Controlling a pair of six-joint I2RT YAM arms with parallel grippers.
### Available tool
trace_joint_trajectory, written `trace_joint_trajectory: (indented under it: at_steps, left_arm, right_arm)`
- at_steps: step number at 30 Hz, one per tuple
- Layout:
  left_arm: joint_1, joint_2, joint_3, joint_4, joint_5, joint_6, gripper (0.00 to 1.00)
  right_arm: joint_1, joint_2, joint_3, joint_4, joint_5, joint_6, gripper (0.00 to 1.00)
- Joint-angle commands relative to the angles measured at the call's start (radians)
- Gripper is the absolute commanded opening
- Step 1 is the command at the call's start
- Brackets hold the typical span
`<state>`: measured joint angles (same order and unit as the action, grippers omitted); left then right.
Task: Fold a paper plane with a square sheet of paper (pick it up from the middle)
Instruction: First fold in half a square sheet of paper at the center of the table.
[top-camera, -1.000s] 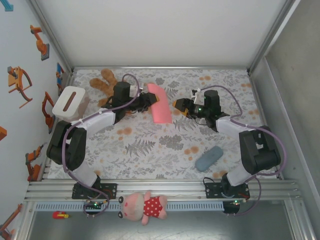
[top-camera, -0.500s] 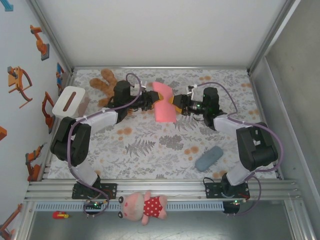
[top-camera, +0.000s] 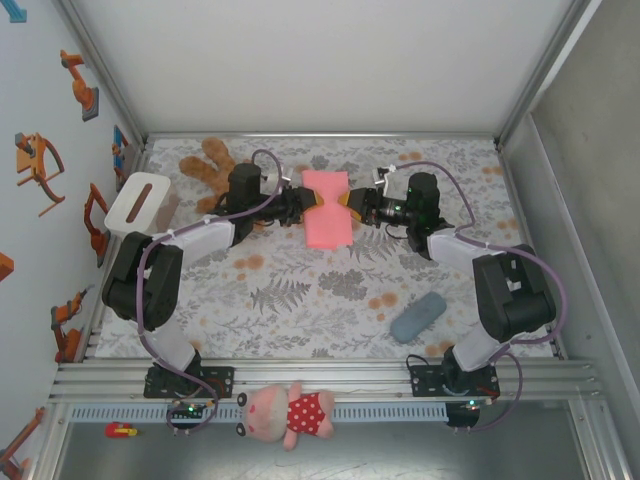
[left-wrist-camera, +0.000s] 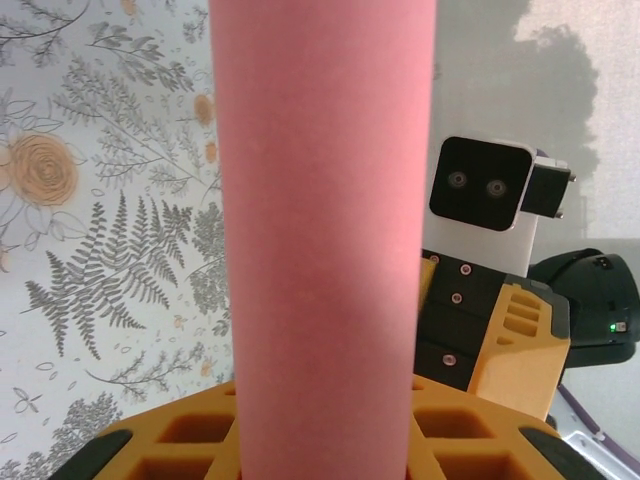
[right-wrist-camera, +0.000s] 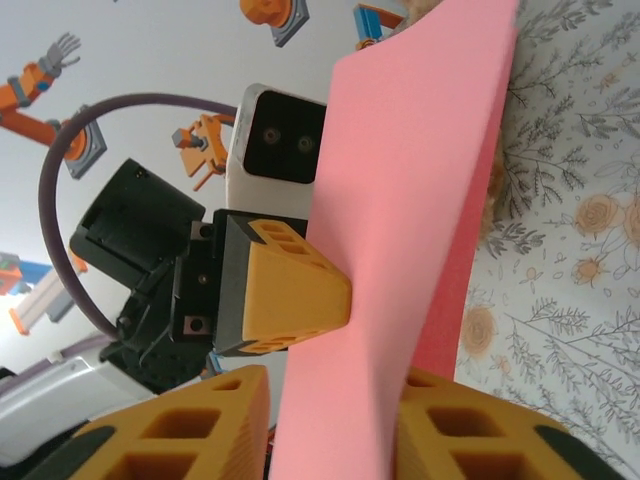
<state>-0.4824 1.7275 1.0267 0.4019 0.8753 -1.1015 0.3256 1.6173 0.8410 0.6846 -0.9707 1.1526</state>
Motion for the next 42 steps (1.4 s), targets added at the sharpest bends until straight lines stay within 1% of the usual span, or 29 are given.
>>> trace_joint_trajectory:
  at_steps: [1, 5, 7, 9, 12, 14, 17, 18, 22, 25, 28, 29, 33, 37, 42]
  left_arm:
    - [0.007, -0.023, 0.021, -0.050, 0.012, 0.061, 0.28]
    - [0.008, -0.028, 0.021, -0.054, 0.011, 0.062, 0.30]
    - [0.009, -0.029, 0.024, -0.056, 0.004, 0.059, 0.35]
    - [0.016, -0.034, 0.021, -0.080, -0.024, 0.069, 0.52]
    - [0.036, -0.058, -0.003, -0.165, -0.116, 0.121, 0.78]
    - [0.049, -0.080, -0.013, -0.238, -0.178, 0.172, 0.88]
    - [0.063, -0.120, -0.015, -0.330, -0.249, 0.247, 1.00]
    - [0.067, -0.134, -0.016, -0.348, -0.265, 0.270, 0.96]
    - [0.080, -0.182, -0.019, -0.402, -0.339, 0.320, 0.96]
    - [0.084, -0.194, -0.021, -0.417, -0.350, 0.331, 0.96]
    - [0.084, -0.189, -0.035, -0.408, -0.346, 0.320, 0.96]
    - [0.085, -0.184, -0.042, -0.401, -0.342, 0.312, 0.97]
    - [0.081, -0.171, -0.087, -0.342, -0.313, 0.270, 0.99]
    - [0.067, -0.163, -0.117, -0.330, -0.321, 0.253, 1.00]
    - [0.016, -0.116, -0.110, -0.365, -0.360, 0.249, 0.96]
  right_arm:
    - [-0.005, -0.017, 0.020, -0.057, 0.021, -0.037, 0.24]
    - [-0.003, -0.052, 0.072, -0.316, 0.072, -0.183, 0.00]
    - [-0.003, -0.077, 0.091, -0.417, 0.097, -0.241, 0.00]
    - [-0.004, -0.102, 0.110, -0.503, 0.119, -0.289, 0.00]
    - [-0.011, -0.132, 0.129, -0.600, 0.145, -0.338, 0.00]
    - [-0.025, -0.152, 0.143, -0.688, 0.169, -0.384, 0.00]
    - [-0.061, -0.188, 0.166, -0.815, 0.200, -0.444, 0.00]
    - [-0.068, -0.200, 0.178, -0.852, 0.208, -0.463, 0.00]
    - [-0.074, -0.227, 0.270, -1.040, 0.293, -0.550, 0.00]
    - [-0.063, -0.207, 0.320, -1.099, 0.323, -0.550, 0.00]
    - [-0.018, -0.158, 0.341, -1.088, 0.350, -0.517, 0.00]
    - [0.003, -0.139, 0.337, -1.056, 0.345, -0.492, 0.00]
    - [0.068, -0.067, 0.270, -0.824, 0.298, -0.362, 0.00]
    - [0.081, 0.015, 0.169, -0.555, 0.257, -0.201, 0.00]
    - [0.081, 0.115, 0.093, -0.390, 0.253, -0.115, 0.00]
